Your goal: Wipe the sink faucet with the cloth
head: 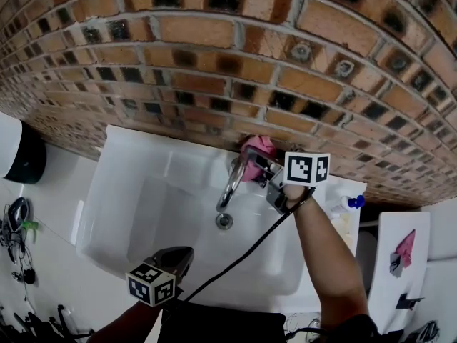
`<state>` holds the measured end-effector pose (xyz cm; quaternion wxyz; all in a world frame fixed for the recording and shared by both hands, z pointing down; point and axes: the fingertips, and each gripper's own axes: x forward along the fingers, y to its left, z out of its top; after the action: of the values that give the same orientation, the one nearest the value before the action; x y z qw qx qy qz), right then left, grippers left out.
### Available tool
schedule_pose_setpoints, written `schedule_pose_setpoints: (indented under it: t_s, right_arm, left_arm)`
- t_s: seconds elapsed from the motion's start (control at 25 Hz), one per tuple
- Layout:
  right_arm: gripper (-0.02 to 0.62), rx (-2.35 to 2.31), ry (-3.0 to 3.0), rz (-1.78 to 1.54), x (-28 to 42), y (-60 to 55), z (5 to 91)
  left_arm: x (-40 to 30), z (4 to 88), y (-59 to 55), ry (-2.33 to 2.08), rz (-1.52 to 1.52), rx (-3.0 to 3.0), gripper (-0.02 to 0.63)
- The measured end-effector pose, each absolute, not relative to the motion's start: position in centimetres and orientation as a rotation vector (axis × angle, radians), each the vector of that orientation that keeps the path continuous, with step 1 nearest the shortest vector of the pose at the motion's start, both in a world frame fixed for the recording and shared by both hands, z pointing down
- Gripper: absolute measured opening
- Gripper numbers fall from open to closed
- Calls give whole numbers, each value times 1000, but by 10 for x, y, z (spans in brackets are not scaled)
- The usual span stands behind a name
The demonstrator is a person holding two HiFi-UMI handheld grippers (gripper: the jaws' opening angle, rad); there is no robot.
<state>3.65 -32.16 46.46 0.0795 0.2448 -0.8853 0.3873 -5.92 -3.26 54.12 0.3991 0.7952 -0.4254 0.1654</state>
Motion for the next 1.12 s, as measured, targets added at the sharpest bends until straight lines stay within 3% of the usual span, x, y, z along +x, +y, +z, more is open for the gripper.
schedule_pose_setpoints:
  t_s: [0.48,1.12]
  right_arm:
    - [138,672,-2699,1125,14,-313,407]
    - [138,888,-2500,345,-7,-282,370]
  left_arm:
    - [-65,525,-37,-1008,387,2076,5]
    - [-108,509,-25,-954,358,2169,5]
